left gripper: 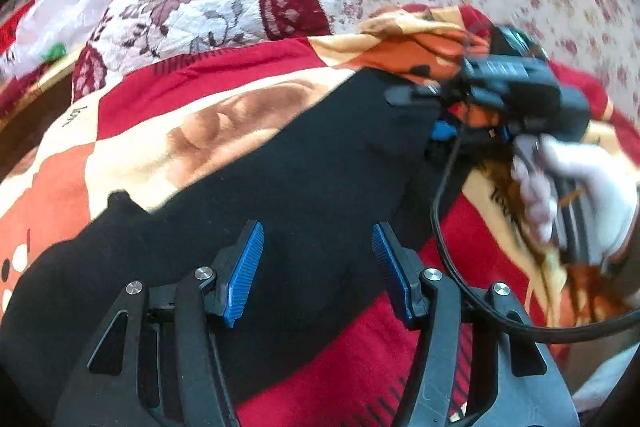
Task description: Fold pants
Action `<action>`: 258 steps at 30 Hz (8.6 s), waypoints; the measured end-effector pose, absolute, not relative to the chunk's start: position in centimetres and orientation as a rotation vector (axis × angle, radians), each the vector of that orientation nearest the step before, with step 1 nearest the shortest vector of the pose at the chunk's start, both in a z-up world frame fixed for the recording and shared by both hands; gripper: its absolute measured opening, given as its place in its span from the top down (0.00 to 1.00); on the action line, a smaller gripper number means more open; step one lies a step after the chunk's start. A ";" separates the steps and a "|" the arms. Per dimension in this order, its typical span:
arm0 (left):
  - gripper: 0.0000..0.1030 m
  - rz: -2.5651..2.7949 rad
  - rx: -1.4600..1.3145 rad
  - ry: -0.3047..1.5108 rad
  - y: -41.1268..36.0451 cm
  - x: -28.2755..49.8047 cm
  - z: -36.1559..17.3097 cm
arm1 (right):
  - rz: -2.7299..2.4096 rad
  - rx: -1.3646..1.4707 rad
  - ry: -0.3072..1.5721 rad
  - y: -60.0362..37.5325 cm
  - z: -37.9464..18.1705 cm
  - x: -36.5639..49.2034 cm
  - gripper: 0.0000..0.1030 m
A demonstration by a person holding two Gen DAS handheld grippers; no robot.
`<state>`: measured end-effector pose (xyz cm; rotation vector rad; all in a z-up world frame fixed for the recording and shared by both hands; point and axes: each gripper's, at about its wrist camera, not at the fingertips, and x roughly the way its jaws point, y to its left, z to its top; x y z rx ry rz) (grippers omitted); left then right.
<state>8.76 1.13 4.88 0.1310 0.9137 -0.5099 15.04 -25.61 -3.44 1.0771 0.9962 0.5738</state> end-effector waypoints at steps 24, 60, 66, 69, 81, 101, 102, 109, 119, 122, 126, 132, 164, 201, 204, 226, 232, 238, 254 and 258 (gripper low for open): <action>0.45 -0.566 0.193 1.152 2.8 18.5 2.9 | 0.598 1.117 0.977 -26.3 -4.3 15.5 0.62; 0.86 -0.487 0.112 0.986 2.4 13.3 6.7 | 0.306 0.750 1.058 -28.7 0.0 10.9 0.82; 0.84 -0.397 0.076 0.959 6.4 9.9 7.7 | 0.196 0.566 1.046 -28.5 2.3 10.3 0.82; 0.81 -0.370 0.066 0.956 7.5 8.3 7.5 | 0.189 0.457 0.976 -27.6 4.8 10.1 0.82; 0.81 -0.334 -0.025 0.968 7.6 9.6 6.6 | 0.424 0.201 0.900 -18.4 8.9 12.4 0.69; 0.81 -0.281 -0.030 1.010 6.0 13.1 3.9 | 0.565 0.075 1.066 -10.4 2.3 15.6 0.61; 0.81 -0.277 -0.035 1.011 6.0 13.1 3.8 | 0.556 0.059 1.039 -10.2 2.2 15.9 0.61; 0.81 -0.273 -0.056 0.998 5.8 12.4 4.7 | 0.548 0.102 1.024 -12.1 3.1 15.6 0.61; 0.75 -0.324 -0.040 0.946 2.4 10.2 7.1 | 0.508 0.457 1.043 -21.1 3.8 10.0 0.52; 0.75 -0.340 -0.029 0.938 1.1 9.6 7.6 | 0.476 0.491 1.052 -22.3 3.6 8.9 0.52; 0.75 -0.363 -0.013 0.937 -0.5 8.9 8.1 | 0.439 0.517 1.064 -23.4 3.1 8.0 0.52; 0.65 -0.360 0.004 0.930 -1.4 7.9 8.4 | 0.428 0.553 1.056 -24.3 2.7 7.6 0.50; 0.62 -0.097 -0.231 0.941 7.1 0.3 8.5 | 0.579 0.371 0.829 -21.1 5.9 6.1 0.36; 0.62 -0.050 -0.215 0.978 6.1 0.3 5.5 | 0.582 0.391 0.849 -21.2 4.8 5.9 0.29; 0.62 -0.054 -0.211 0.980 6.0 0.3 5.4 | 0.581 0.389 0.849 -21.2 4.8 5.9 0.29; 0.62 -0.076 -0.203 1.009 5.2 0.9 4.2 | 0.563 0.397 0.899 -21.0 3.3 6.4 0.28; 0.62 -0.128 -0.153 0.959 4.1 2.0 5.8 | 0.526 0.424 0.933 -21.8 3.1 6.2 0.28; 0.45 -0.357 -0.099 0.982 1.1 6.2 7.0 | 0.451 0.596 1.026 -24.6 1.1 6.2 0.28; 0.45 -0.634 0.234 1.091 -8.5 18.7 3.2 | 0.293 0.685 1.019 -26.4 -2.0 10.0 0.27; 0.45 -0.750 0.238 1.143 -10.1 21.3 2.5 | 0.332 0.709 1.011 -26.4 -2.0 9.1 0.27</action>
